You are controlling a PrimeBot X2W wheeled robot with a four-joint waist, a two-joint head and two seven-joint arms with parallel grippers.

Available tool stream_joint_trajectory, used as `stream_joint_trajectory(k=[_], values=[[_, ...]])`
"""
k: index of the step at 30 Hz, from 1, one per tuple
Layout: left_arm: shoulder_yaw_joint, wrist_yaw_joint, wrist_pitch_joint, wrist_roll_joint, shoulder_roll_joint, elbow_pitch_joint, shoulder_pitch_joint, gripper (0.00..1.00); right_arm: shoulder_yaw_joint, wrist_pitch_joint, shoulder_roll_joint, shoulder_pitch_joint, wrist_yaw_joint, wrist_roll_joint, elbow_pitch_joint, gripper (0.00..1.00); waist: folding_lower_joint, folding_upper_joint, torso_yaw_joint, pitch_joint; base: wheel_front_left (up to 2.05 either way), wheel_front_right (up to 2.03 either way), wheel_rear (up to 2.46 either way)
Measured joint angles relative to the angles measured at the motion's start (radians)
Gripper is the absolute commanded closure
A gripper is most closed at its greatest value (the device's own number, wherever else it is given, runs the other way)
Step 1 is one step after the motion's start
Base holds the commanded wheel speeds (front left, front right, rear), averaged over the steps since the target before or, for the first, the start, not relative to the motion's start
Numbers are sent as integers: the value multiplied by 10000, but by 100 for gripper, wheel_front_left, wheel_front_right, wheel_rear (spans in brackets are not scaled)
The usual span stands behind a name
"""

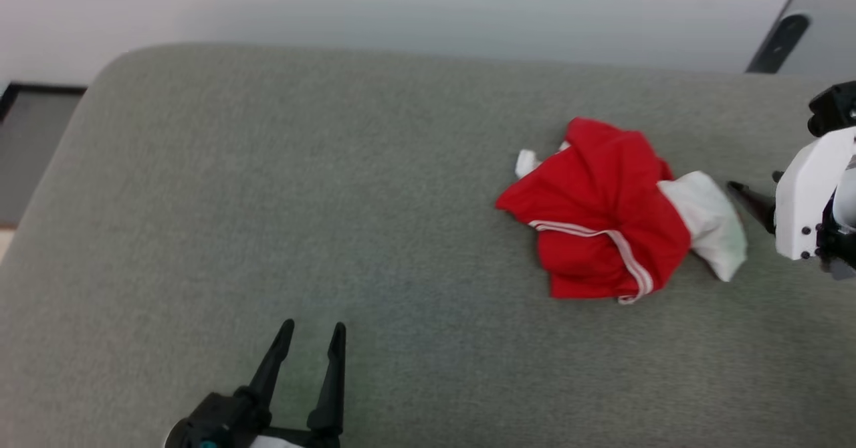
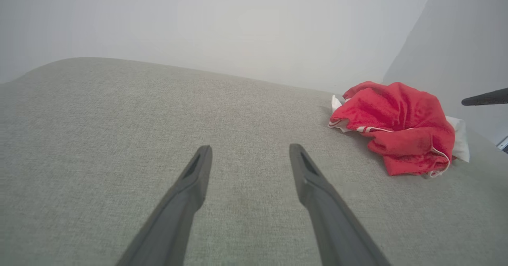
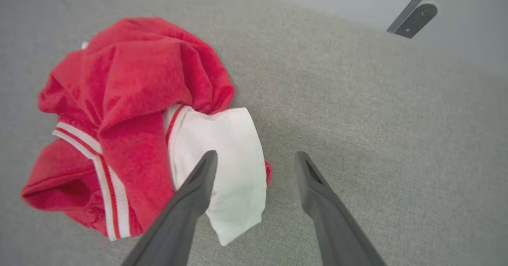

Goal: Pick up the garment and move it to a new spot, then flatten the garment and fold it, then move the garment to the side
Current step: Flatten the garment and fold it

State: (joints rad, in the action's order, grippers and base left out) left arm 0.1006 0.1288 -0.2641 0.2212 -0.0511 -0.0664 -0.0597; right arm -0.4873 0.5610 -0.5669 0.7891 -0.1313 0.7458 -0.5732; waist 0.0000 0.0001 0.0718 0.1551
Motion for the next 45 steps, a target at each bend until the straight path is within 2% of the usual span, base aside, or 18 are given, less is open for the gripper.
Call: stream_joint_trajectory(k=[6,19,20,21,23,34,41,45], values=[[130,0,0,82,-2,-81,275,0,-1116,761,-313,838,0,788,-878,0,0,0,465,601,0,0,0],[284,2,0,155,2,-151,666,0,-2550,637,-301,1767,0,1651,-1893,0,0,0,884,1431,0,0,0],[293,2,0,155,2,-165,689,0,-2665,629,-305,1798,2,1749,-1864,7,0,0,876,1441,0,0,0],[299,2,0,155,2,-171,712,0,-2754,554,-307,1806,2,1847,-1835,54,0,0,867,1441,0,0,0],[299,2,0,155,2,-184,724,0,-2947,387,-355,1827,2,1965,-1764,100,0,0,850,1429,0,0,0],[155,2,0,151,4,-249,718,0,-3290,-1122,-738,2063,0,2888,-1714,100,0,0,637,1250,0,0,0],[27,2,0,86,4,-230,586,0,-3137,-2098,-1762,1988,0,3290,-1394,100,0,0,240,1071,0,0,0],[36,2,0,77,8,-232,591,0,-2637,-2746,-2303,1854,0,3672,-1482,100,0,0,-34,1004,0,0,0]])
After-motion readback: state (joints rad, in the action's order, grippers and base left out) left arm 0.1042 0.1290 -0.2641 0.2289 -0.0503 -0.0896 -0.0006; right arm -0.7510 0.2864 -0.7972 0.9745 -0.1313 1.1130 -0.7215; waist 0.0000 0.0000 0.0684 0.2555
